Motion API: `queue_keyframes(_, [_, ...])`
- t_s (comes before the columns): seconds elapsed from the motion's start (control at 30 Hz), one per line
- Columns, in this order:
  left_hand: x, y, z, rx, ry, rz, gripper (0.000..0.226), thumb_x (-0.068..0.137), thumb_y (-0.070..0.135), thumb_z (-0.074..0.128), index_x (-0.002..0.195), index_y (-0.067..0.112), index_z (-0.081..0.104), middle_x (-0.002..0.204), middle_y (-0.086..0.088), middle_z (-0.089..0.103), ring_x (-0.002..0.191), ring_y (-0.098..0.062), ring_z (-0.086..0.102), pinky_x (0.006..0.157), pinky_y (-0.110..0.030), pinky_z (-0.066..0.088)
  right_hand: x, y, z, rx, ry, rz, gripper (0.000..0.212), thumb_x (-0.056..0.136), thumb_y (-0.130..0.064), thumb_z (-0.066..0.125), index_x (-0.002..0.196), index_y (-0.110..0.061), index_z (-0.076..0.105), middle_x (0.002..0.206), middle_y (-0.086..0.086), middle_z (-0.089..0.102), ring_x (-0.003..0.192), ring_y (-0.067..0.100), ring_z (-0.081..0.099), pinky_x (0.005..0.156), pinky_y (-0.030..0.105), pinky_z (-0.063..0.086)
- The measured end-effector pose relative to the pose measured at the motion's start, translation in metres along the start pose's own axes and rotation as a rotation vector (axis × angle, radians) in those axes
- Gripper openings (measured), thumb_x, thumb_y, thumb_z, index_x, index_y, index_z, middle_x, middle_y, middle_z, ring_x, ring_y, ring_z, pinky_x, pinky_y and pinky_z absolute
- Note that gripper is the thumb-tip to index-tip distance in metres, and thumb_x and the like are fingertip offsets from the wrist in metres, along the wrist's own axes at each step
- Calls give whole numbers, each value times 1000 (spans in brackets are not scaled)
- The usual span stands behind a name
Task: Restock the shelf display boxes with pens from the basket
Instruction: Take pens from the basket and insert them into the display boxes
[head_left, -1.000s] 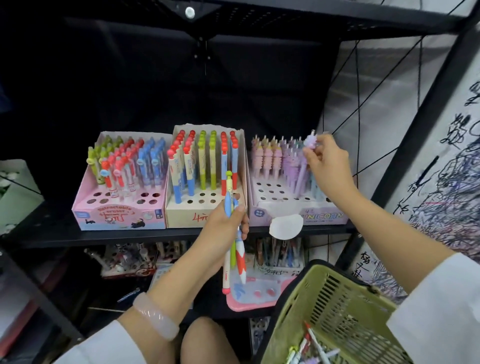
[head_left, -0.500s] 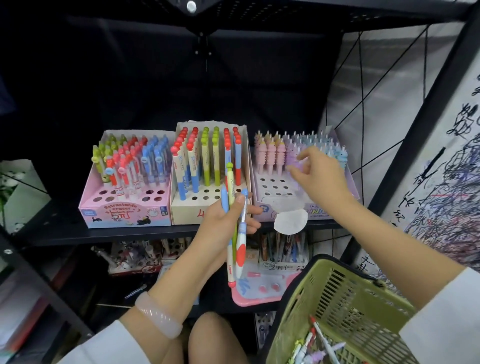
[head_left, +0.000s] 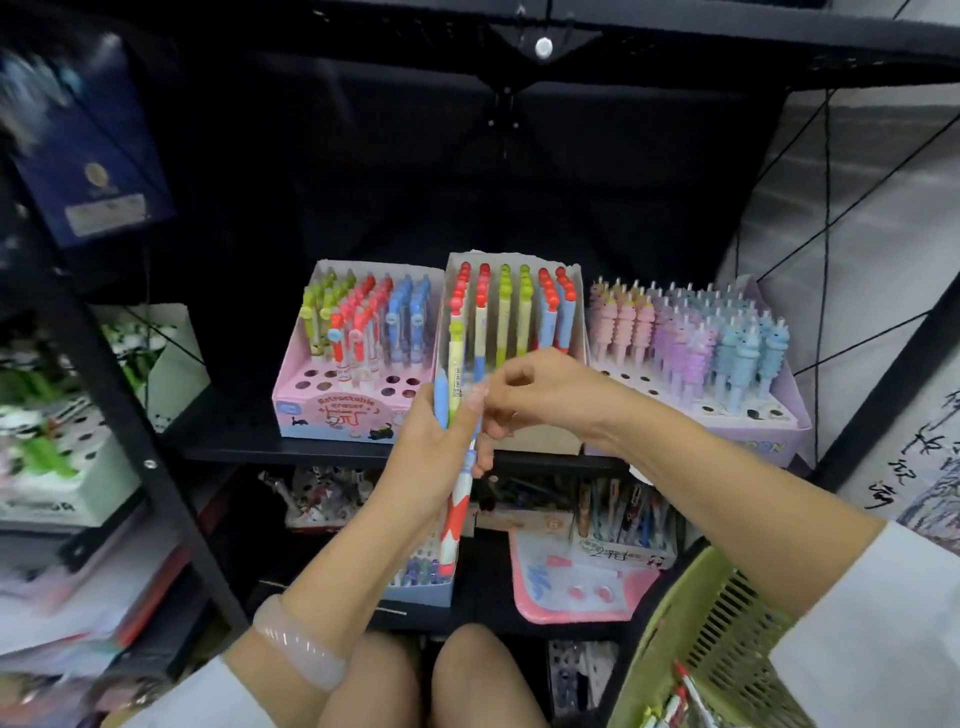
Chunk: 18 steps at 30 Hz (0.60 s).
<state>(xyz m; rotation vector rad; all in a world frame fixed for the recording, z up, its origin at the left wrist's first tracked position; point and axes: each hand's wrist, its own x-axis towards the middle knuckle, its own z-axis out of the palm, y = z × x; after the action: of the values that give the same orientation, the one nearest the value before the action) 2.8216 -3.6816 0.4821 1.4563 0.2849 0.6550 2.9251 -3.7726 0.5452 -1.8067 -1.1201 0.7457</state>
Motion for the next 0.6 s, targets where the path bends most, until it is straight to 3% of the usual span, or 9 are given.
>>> queue_keyframes(0.07, [-1, 3, -20, 16, 52, 35, 25, 96, 37, 41, 101, 15, 53, 69, 1, 70, 50, -13, 60, 48, -20, 47, 11, -12, 12, -52, 44, -81, 23, 92, -23, 58, 75, -9, 67, 65, 1, 64, 64, 7, 62, 67, 18, 53])
queue_keyframes(0.13, [-3, 7, -42, -69, 104, 28, 30, 98, 34, 38, 114, 12, 50, 80, -4, 73, 59, -19, 67, 52, -23, 52, 23, -27, 19, -22, 147, -149, 19, 91, -23, 59, 76, -14, 66, 68, 1, 66, 63, 6, 64, 64, 17, 53])
queue_keyframes(0.2, [-5, 10, -63, -134, 184, -5, 33, 98, 33, 40, 113, 7, 51, 86, -12, 72, 62, -24, 69, 52, -24, 53, 38, -44, 19, 15, 288, -210, 14, 91, -21, 58, 82, -14, 65, 71, 3, 67, 60, 4, 65, 61, 15, 53])
queue_keyframes(0.33, [-6, 10, -92, -26, 297, -82, 25, 98, 37, 39, 95, 19, 56, 68, -3, 70, 39, -15, 52, 39, -22, 43, 71, -71, 14, -257, 563, -374, 9, 90, -22, 60, 86, -16, 55, 65, 1, 68, 60, 3, 66, 61, 15, 51])
queue_keyframes(0.43, [-5, 6, -101, -18, 306, -107, 25, 98, 39, 38, 95, 24, 59, 55, 3, 57, 36, -10, 34, 37, -21, 28, 92, -73, 21, -502, 537, -311, 12, 91, -26, 59, 87, -17, 51, 69, 0, 67, 70, 13, 67, 70, 27, 53])
queue_keyframes(0.5, [-5, 4, -104, -42, 314, -119, 26, 98, 38, 37, 99, 21, 58, 58, 3, 55, 37, -8, 32, 38, -21, 27, 104, -70, 25, -609, 496, -248, 15, 92, -27, 58, 93, -13, 53, 78, 7, 68, 76, 21, 67, 73, 37, 55])
queue_keyframes(0.6, [-5, 1, -109, -35, 339, -130, 24, 99, 34, 39, 101, 21, 59, 69, 0, 55, 40, -6, 34, 38, -18, 29, 114, -71, 23, -644, 479, -206, 20, 91, -28, 58, 97, -9, 54, 83, 10, 69, 78, 23, 68, 76, 41, 55])
